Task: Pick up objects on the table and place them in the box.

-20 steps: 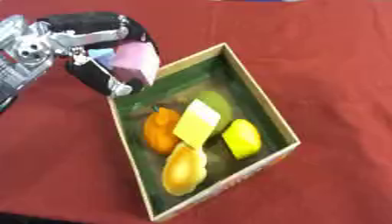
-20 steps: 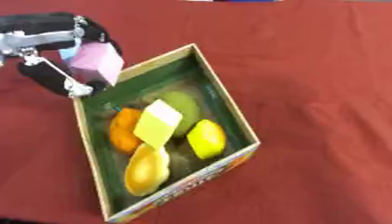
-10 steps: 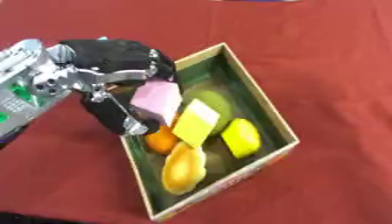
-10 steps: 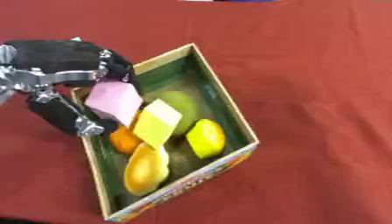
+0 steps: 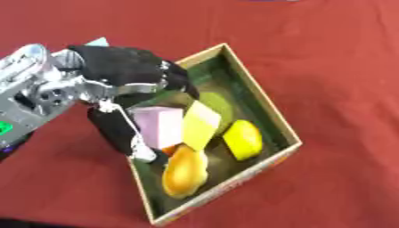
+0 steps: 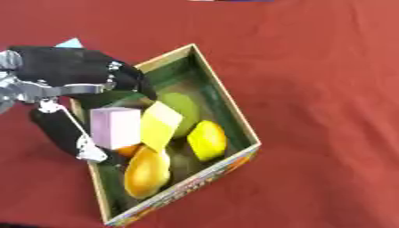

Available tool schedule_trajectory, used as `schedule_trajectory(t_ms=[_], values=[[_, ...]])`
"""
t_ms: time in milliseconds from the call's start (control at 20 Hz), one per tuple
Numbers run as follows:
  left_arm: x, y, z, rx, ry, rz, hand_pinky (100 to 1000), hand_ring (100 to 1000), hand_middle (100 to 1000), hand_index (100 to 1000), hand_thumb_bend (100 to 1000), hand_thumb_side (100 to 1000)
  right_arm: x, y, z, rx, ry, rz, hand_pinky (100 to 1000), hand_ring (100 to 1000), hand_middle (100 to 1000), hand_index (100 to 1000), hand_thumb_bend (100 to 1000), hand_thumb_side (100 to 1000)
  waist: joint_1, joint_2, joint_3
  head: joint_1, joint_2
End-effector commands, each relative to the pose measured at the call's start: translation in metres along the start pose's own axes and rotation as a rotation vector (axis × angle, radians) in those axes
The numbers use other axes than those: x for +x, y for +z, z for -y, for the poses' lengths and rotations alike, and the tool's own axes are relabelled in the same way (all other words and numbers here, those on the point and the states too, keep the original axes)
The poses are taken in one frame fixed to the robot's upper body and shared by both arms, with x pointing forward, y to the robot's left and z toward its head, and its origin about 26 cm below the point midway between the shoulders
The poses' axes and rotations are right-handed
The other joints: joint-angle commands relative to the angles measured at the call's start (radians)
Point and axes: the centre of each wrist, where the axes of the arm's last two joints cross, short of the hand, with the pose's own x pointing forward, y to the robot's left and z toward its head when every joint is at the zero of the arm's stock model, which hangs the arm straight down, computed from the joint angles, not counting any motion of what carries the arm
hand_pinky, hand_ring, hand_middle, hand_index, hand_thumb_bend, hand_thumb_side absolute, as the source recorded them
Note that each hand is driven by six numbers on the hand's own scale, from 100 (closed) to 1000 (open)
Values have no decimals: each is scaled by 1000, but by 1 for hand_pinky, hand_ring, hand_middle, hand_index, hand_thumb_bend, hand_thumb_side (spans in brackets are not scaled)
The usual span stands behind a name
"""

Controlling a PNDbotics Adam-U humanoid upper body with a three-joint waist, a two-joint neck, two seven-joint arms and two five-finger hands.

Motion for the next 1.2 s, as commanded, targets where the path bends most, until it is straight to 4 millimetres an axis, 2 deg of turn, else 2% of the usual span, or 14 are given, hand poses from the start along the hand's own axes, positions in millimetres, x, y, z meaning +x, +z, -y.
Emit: schedule_trajectory(t_ms=[50,100,150,200,250,300,350,400,650,850,1050,1200], values=[[-1,8,-10,27,-46,-22,879,836,832,916,580,492,6,-3,3,3,9,22,839,801,689,829,100,728,2,-22,-2,-6,5],[-2,10,-11,39,-47,-25,876,832,829,914,548,512,6,-3,3,2,8,22,839,801,689,829,100,731,2,-23,-2,-6,5],[-4,11,-12,57,-43,-27,869,824,820,906,553,480,6,-3,3,1,8,21,839,801,689,829,100,728,2,-24,-1,-7,5],[-5,14,-14,80,-34,-31,858,810,806,893,517,451,6,-2,3,-1,9,20,839,801,689,829,100,728,2,-25,-1,-7,4],[-7,16,-15,102,-23,-34,858,810,806,893,517,451,6,-2,3,-2,9,20,839,801,689,829,100,728,2,-25,0,-8,3],[-9,18,-17,123,-11,-36,839,782,771,873,452,408,6,-2,3,-4,9,19,839,801,689,829,100,728,2,-26,1,-9,3],[-11,22,-19,149,3,-45,830,765,753,861,235,450,6,-2,3,-7,9,17,839,801,689,829,100,728,2,-27,2,-12,2],[-15,26,-22,176,19,-59,828,758,746,854,386,355,5,-1,4,-10,10,16,839,801,689,829,100,728,2,-28,5,-14,3],[-33,55,-30,296,101,-181,825,743,730,838,358,316,5,0,6,-22,19,14,839,802,689,829,100,727,1,-30,15,-18,3],[-55,75,-33,386,168,-321,831,751,745,852,387,281,5,0,6,-23,21,16,838,802,690,828,100,725,-1,-31,15,-5,1],[-81,77,-32,388,263,-440,831,754,753,866,384,306,5,0,6,-23,22,19,838,801,690,828,100,724,-7,-31,14,10,-3],[-96,72,-30,382,325,-480,830,754,752,867,396,289,5,0,6,-23,22,19,838,801,690,828,100,726,-13,-28,14,15,-8]])
